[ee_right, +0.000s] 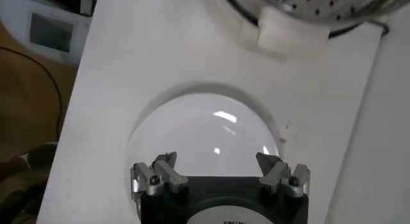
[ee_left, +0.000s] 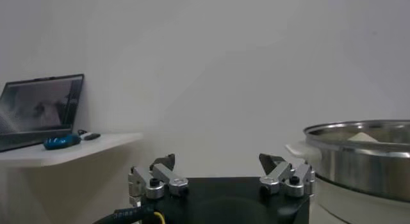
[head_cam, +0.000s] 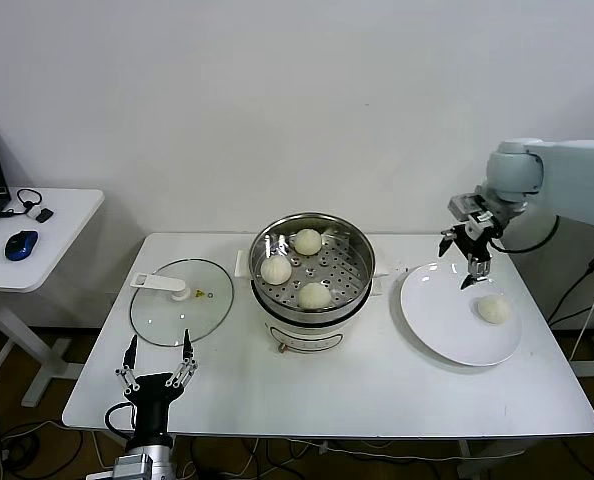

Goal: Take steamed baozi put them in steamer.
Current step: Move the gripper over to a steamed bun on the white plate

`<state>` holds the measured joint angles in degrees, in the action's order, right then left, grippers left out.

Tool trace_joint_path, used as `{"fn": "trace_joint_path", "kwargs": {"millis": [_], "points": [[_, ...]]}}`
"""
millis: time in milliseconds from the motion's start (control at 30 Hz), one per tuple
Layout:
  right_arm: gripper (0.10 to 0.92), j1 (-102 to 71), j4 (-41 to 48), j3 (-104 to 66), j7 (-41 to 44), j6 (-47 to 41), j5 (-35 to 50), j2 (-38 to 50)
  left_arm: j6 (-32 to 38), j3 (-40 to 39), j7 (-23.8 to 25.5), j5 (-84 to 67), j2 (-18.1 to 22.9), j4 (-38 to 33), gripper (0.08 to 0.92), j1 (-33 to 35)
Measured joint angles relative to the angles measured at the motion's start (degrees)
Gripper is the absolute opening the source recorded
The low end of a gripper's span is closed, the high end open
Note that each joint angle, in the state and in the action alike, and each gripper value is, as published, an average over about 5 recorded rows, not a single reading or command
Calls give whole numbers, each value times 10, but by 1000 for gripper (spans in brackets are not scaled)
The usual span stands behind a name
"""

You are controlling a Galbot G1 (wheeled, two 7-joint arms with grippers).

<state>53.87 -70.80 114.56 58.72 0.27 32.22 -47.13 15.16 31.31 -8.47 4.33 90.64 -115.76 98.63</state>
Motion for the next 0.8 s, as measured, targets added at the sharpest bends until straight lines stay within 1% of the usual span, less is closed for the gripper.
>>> {"fn": "trace_joint_path", "kwargs": {"millis": [333,800], "points": [[823,-89,94,-61,24,35,-59,26,8,5,-6,6,3,7,823,7],[823,-229,231,-197,32,83,-143,29,14,11,-8,18,9,14,823,13]]}}
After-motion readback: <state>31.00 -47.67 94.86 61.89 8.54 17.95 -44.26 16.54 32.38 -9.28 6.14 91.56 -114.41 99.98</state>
